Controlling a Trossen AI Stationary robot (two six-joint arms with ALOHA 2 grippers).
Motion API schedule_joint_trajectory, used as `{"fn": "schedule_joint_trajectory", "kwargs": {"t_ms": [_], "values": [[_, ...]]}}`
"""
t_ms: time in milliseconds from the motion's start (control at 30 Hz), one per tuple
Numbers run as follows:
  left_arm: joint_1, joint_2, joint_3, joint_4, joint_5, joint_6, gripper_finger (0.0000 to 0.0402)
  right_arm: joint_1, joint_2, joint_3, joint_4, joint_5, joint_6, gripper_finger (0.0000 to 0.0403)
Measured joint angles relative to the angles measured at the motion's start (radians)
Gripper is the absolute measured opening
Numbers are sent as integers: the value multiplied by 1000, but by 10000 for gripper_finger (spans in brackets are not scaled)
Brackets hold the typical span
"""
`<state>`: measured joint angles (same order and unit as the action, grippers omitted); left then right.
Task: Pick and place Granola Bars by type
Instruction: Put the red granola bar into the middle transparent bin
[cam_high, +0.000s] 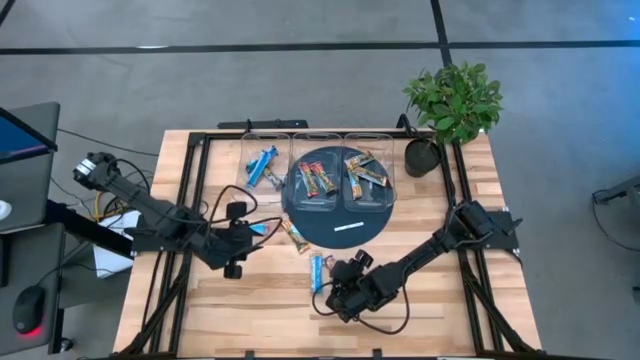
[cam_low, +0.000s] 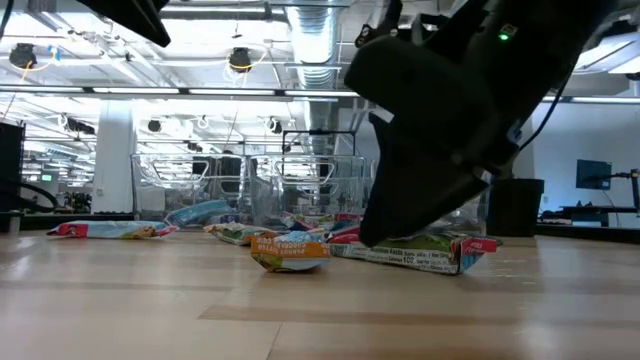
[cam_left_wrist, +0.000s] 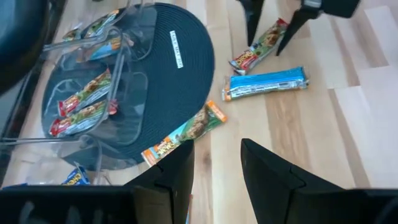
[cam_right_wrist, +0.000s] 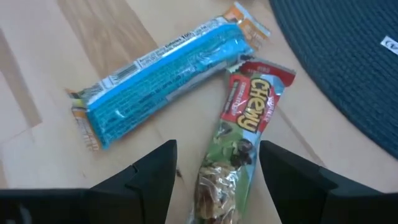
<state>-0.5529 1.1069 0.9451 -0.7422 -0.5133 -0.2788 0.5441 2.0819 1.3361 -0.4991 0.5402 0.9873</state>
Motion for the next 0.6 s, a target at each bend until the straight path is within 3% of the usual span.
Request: {"fn": "schedule_joint_trajectory", "kwargs": {"t_ms": [167, 367, 600], "values": [[-50, 8, -6, 5, -17, -47, 128, -4, 0, 0, -38, -3, 34, 221], [-139, 8, -100, 112, -9, -78, 128, -1, 0, 0, -58, -5, 44, 221], [-260, 8, -283, 380, -58, -140, 128, -1, 0, -9, -63, -19, 43, 202]]}}
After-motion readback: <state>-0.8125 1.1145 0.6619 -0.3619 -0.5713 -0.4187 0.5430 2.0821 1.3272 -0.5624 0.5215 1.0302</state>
